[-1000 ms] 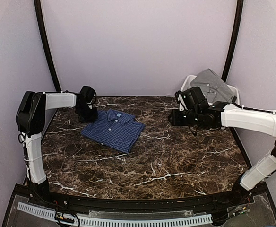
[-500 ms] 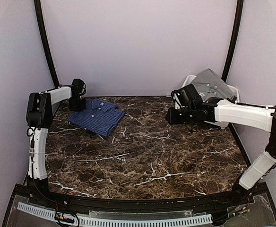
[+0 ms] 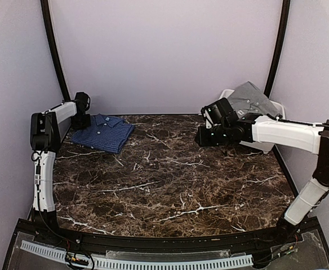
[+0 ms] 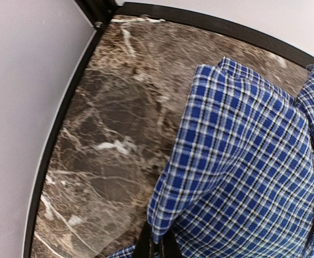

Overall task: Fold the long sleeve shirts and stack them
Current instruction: Move the square-folded shirt to the corner of the board.

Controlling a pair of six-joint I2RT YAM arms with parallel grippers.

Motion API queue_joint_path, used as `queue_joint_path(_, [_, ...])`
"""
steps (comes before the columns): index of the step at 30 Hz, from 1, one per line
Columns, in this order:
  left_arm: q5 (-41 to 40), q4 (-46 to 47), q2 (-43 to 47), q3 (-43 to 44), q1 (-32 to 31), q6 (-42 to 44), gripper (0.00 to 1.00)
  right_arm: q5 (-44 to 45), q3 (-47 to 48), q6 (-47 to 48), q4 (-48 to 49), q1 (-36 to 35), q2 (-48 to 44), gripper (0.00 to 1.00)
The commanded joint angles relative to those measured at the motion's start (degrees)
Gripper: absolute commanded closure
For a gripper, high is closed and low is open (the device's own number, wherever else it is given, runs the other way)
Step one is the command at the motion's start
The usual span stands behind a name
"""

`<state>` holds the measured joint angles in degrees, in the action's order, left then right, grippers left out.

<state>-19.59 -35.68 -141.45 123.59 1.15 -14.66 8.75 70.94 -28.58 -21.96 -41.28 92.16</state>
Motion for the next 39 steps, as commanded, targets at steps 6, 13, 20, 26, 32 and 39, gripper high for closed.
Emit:
queue_joint_path(6, [-4.06, -1.45, 0.77, 2.76, 3.18, -3.85, 1.0, -0.97, 1.75, -1.17, -0.01, -0.73, 0.81, 0.7])
queue_joint_path(13, [-4.65, -2.09, 1.36, 2.63, 4.55, -6.24, 1.0, -1.11, 1.32, -1.26, -0.01, -1.08, 0.74, 0.7])
queue_joint_path(20, [-5.12, -2.2, 2.45, 0.8, 4.58, -7.99, 1.0, -1.59, 1.05, -1.44, 0.16, -1.26, 0.74, 0.7])
queue_joint_path(26, [-4.07, -1.74, 3.62, 0.03, 4.58, -8.23, 1.0, -1.61, 0.24, -1.44, 0.46, -1.43, 0.22, 0.7])
queue_joint_path(32, [-4.33, -1.82, 4.34, -0.42, 4.57, -8.86, 0.96, -1.66, -0.44, -1.48, 0.84, -1.44, -0.46, 0.7])
queue_joint_path(39, [-5.06, -1.27, 6.21, -2.67, 4.61, -10.08, 0.97, -1.68, -1.1, -1.6, 1.13, -1.52, -1.02, 0.7])
